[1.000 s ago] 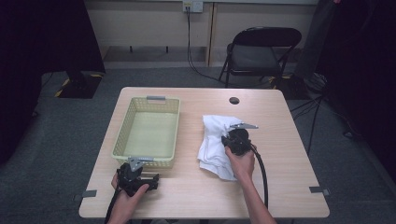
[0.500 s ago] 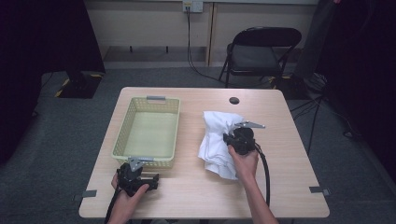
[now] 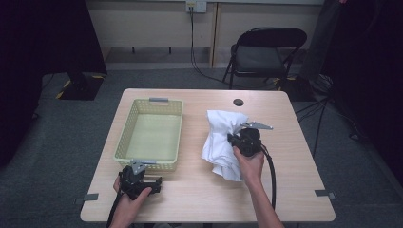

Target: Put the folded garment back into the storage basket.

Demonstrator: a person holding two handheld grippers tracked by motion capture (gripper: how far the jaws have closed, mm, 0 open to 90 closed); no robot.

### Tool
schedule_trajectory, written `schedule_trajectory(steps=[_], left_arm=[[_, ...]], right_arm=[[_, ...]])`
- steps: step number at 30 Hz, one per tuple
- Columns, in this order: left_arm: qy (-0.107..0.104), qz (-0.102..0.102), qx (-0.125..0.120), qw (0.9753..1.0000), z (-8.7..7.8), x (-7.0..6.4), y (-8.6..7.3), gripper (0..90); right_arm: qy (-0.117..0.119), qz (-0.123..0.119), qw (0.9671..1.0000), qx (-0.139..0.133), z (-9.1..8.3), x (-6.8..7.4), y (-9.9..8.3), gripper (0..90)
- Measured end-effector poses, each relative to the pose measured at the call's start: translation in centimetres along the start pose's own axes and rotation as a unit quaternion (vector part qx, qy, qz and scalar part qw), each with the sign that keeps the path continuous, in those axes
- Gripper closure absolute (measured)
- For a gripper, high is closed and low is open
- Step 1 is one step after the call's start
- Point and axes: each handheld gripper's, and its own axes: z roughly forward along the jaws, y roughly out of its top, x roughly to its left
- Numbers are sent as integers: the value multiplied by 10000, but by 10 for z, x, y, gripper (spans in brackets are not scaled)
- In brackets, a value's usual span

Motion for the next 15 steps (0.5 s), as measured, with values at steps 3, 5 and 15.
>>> schedule_trajectory(steps=[3,5,15], left_arm=[[0,2,1,10000,0,0,0,0],[2,-2,0,10000,0,0,0,0],[7,-8,0,10000,0,0,0,0]], right_arm=[[30,-36,10000,-21,-2,2,3,840],[31,-55,10000,-45,-3,4,5,840],[94,-90,9999,-93,-7,7,12,840]])
